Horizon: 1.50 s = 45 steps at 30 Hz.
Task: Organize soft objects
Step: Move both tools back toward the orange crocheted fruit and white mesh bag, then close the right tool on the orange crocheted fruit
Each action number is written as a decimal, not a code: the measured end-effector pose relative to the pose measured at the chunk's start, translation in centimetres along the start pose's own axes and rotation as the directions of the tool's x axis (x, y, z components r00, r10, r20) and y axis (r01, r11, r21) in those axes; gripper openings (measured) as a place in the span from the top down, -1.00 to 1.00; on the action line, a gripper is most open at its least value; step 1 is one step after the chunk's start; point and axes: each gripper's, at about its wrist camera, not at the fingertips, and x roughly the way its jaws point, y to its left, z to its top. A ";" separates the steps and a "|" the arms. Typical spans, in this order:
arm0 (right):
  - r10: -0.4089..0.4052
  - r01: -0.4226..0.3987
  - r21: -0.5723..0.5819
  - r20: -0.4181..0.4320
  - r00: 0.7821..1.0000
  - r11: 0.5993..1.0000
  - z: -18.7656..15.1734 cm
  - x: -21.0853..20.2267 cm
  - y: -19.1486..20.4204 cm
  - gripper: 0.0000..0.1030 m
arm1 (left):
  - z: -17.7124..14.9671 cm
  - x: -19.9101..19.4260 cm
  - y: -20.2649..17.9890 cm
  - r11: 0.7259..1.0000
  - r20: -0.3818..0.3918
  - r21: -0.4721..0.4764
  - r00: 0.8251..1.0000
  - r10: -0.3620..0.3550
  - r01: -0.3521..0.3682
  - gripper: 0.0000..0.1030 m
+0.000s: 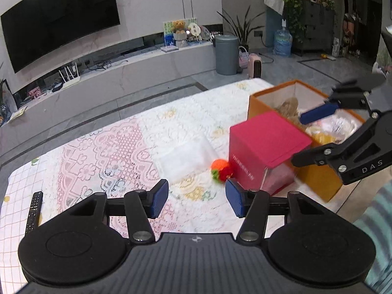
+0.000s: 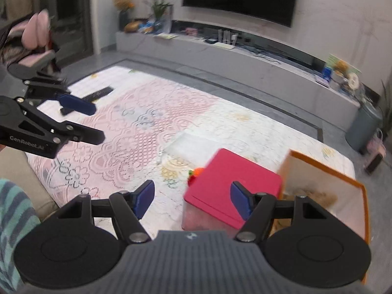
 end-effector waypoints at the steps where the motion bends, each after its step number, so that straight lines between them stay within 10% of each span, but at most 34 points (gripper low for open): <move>1: 0.004 -0.005 -0.025 -0.007 1.000 1.000 0.3 0.6 0.4 -0.32 | -0.2 0.4 0.2 1.000 -0.005 0.008 1.000 -0.001 0.001 -0.25; 16: -0.052 -0.144 -0.531 -0.337 0.940 0.835 4.0 14.9 5.5 -0.21 | -1.7 6.9 3.0 0.995 -0.105 0.097 0.995 -0.003 0.014 -0.22; 27: -0.119 -0.229 -0.567 -0.511 0.851 0.791 4.4 22.4 4.1 -0.14 | -2.0 11.1 4.8 0.992 -0.134 0.117 0.991 -0.025 0.041 -0.22; 45: -0.135 -0.260 -0.548 -0.578 0.805 0.795 4.8 26.7 3.2 0.02 | -1.3 14.2 5.4 0.987 -0.121 0.117 0.988 -0.091 0.105 -0.22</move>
